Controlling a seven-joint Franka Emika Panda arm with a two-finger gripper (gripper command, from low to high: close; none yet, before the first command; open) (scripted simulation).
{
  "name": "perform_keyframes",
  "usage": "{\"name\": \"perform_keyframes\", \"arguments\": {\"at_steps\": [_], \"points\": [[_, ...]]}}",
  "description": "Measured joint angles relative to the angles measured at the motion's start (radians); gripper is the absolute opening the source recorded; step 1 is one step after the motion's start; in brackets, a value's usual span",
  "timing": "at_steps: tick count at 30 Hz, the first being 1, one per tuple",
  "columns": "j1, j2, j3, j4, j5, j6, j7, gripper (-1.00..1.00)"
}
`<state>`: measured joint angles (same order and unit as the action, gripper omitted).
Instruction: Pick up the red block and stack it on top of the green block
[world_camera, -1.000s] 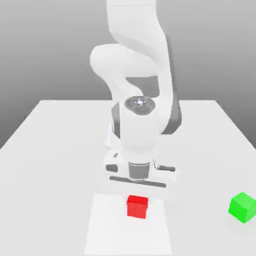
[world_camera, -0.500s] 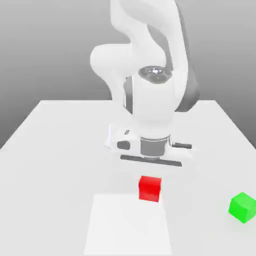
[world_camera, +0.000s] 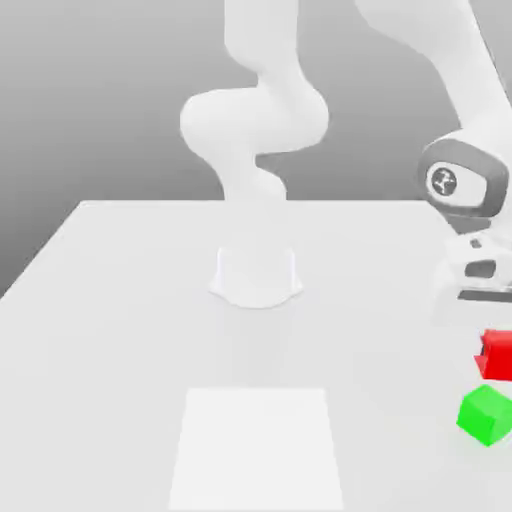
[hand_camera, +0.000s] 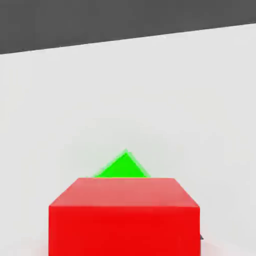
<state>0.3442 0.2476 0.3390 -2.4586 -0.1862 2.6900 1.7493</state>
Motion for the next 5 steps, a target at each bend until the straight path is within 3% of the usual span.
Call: {"name": "perform_keyframes", "arguments": {"at_steps": [1, 2, 5], "points": [[0.015, 0.034, -0.019, 0.003, -0.027, 0.029, 0.021, -1.0], [0.023, 0.053, -0.029, 0.004, -0.043, 0.045, 0.032, 1.0], [0.023, 0.053, -0.029, 0.004, -0.043, 0.045, 0.032, 1.0]]}}
